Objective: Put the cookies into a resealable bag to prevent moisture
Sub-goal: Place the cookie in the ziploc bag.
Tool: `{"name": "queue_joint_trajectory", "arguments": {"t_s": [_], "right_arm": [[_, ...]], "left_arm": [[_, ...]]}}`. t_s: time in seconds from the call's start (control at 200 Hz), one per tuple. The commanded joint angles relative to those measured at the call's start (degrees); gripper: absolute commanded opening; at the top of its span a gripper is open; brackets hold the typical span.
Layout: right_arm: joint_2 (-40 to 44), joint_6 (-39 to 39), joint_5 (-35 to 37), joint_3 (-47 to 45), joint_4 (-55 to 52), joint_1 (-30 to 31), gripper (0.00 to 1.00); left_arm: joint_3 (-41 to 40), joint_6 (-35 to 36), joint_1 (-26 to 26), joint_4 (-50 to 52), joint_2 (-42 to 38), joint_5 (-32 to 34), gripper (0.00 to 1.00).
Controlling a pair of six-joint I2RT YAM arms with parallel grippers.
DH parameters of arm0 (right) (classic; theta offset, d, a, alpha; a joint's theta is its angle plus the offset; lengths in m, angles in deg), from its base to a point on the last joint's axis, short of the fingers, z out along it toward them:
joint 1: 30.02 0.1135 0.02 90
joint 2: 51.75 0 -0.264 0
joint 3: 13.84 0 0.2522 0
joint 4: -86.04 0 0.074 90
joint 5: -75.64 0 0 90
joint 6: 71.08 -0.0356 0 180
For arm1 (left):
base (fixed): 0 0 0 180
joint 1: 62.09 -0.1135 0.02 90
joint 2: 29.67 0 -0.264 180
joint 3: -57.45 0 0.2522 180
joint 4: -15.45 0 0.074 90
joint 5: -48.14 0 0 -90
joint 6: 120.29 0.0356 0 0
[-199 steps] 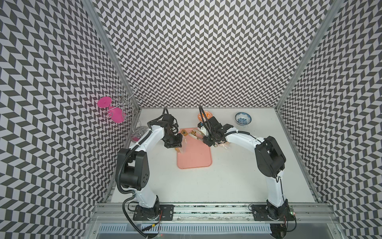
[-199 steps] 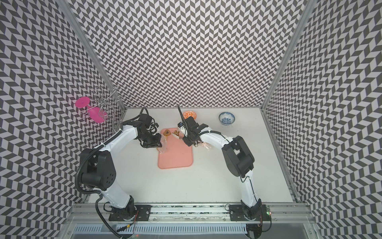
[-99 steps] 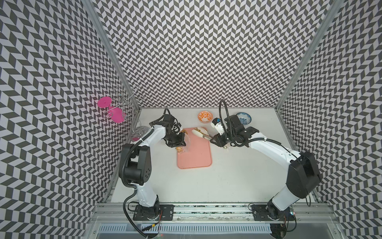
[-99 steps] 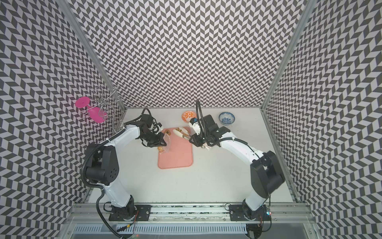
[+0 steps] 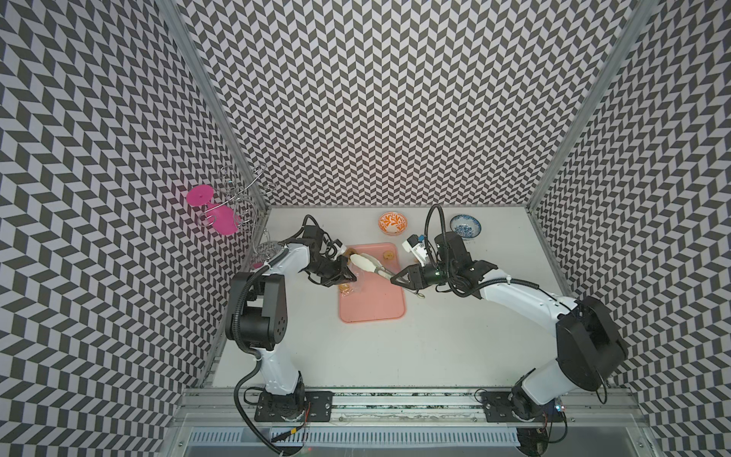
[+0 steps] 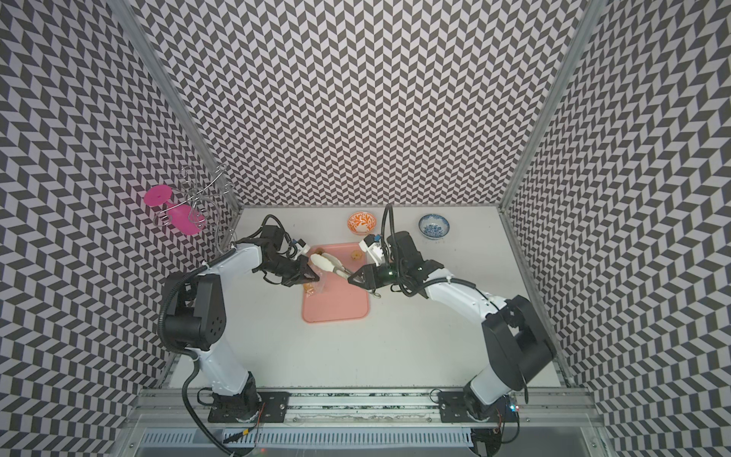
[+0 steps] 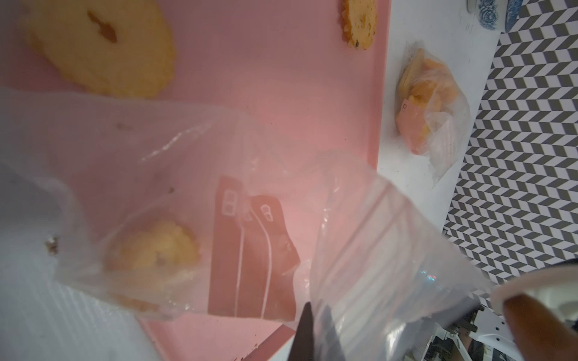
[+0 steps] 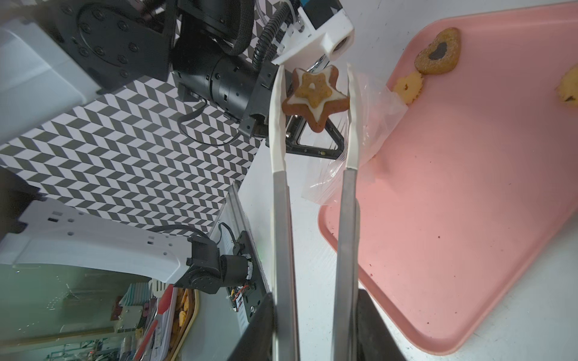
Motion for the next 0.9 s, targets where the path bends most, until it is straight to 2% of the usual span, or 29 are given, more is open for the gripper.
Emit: {"name": "queue_joint_trajectory", "arguments": {"t_s": [0.0,0.285,0.571,0.736,0.896], "right_arm": [[-0.6,-2.9,-3.1,-0.4,7.7,0.5,0.33],[-2.6,-1.3,-3.1,-0.2,5.5,1.1,0.37],[-1.8,3.2,-1.3,1.1,0.6,1.2,0.47],[-1.1,3.7,-0.5,1.5,-0.8,0.9,0.48],[0.2,5.3,2.2,3.5,-3.4,0.0,0.45]], "left_arm": [[-1.2,0.9,-0.5,-2.3,-0.9,-4.9,0.00],[-2.1,-0.1,-1.6,-3.6,-1.6,-7.0,0.00],[-1.8,-0.3,-2.0,-3.7,-1.5,-7.1,0.00],[-1.4,-0.7,-2.1,-2.6,-2.8,-5.5,0.00],[-1.0,-1.1,-2.0,-0.1,-5.2,-0.6,0.00]]}}
